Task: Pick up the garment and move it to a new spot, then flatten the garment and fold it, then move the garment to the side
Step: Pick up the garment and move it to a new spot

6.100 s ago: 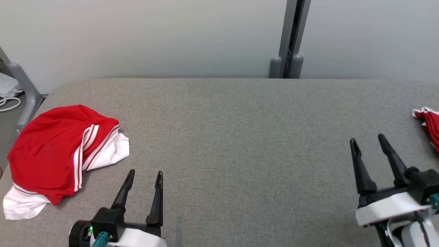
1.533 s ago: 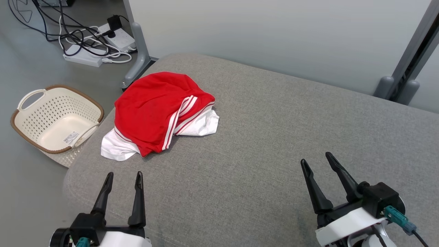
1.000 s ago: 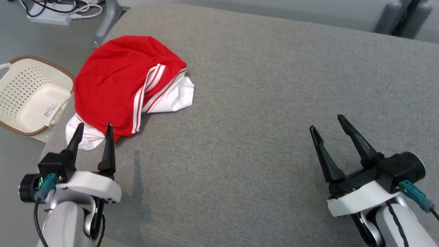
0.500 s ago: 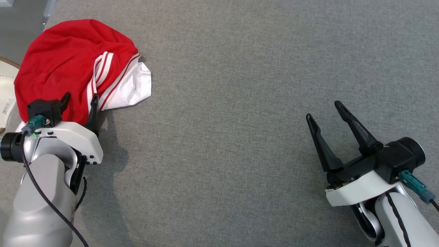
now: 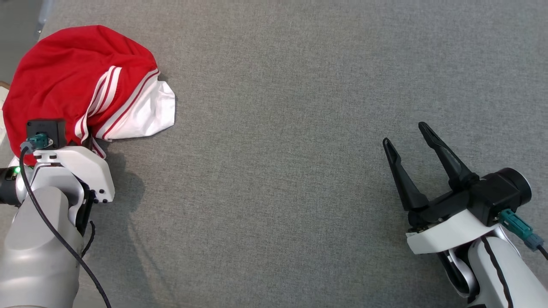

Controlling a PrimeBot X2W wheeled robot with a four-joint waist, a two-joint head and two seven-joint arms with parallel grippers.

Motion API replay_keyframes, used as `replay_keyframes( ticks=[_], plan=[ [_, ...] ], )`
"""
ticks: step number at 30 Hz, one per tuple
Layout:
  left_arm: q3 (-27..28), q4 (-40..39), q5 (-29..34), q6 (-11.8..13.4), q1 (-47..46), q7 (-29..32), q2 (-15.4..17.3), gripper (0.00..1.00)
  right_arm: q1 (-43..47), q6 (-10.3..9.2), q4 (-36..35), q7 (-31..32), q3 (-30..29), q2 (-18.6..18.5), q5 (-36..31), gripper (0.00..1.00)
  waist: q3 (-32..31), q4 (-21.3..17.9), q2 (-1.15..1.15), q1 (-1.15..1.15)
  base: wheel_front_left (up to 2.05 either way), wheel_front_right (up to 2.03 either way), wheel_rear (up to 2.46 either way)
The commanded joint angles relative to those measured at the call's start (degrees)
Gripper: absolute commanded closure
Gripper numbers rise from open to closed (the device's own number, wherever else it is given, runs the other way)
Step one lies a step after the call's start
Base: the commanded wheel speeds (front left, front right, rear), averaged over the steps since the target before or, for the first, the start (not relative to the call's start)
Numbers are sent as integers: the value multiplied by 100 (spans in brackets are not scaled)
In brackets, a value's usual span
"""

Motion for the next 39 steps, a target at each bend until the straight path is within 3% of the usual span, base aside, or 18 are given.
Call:
replay_keyframes(
  ticks=[1, 6, 12, 22, 25, 30, 35, 39],
  plan=[
    [-15, 25, -63, -52, -93, -51, 35, 100, 42, -2, 35, -17, -21, 8, 10, 0, -88, 4, 0, 0, 0, 0, 0],
    [-42, -117, -279, -290, -12, -183, -66, 100, 118, -2, 110, -17, -90, 169, 65, 0, -485, -28, 0, 0, 0, 0, 0],
    [-370, -713, -534, -426, 295, 204, -189, 100, 219, -2, 184, -17, -203, 397, 141, 0, -1061, -202, 0, 0, 0, 0, 0],
    [-952, -3480, -1974, -423, 1152, 1588, -379, 100, 463, -2, 167, -16, -549, 585, 247, 0, -1628, -811, 0, 0, 0, 0, 0],
    [-1024, -4319, -2343, -409, 1342, 2065, -573, 100, 511, -2, 150, -16, -666, 626, 250, 0, -1686, -1050, 0, 0, 0, 0, 0],
    [-1214, -5323, -2854, -170, 1176, 2680, -916, 100, 382, -2, 83, -17, -921, 683, 239, 0, -1618, -1493, 0, 0, 0, 0, 0],
    [-1716, -5685, -3475, 192, 564, 2903, -1085, 100, 220, -2, 48, -16, -1232, 779, 271, 0, -1508, -1988, 0, 0, 0, 0, 0],
    [-2269, -5928, -4583, 658, 19, 2684, -1098, 100, 139, -2, 46, -16, -1427, 845, 320, 0, -1496, -2256, 0, 0, 0, 0, 0]
  ],
)
